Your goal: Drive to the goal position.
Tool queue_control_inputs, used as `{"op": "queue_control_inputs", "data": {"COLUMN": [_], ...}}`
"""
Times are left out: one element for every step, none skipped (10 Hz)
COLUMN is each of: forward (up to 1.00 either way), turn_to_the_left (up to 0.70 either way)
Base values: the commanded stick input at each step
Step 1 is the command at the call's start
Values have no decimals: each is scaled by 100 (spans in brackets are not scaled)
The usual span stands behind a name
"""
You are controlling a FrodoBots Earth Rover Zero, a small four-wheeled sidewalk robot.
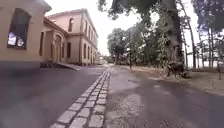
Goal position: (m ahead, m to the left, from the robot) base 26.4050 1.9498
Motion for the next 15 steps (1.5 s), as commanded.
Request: {"op": "queue_control_inputs", "data": {"forward": [70, 70, 70, 70, 70, 70, 70, 70, 70, 70, 70, 70, 70, 70, 70], "turn_to_the_left": [0, 0, -12, -27, -18, 0, 0, 0, 0, 0, -1, -9, -28, -27, -16]}}
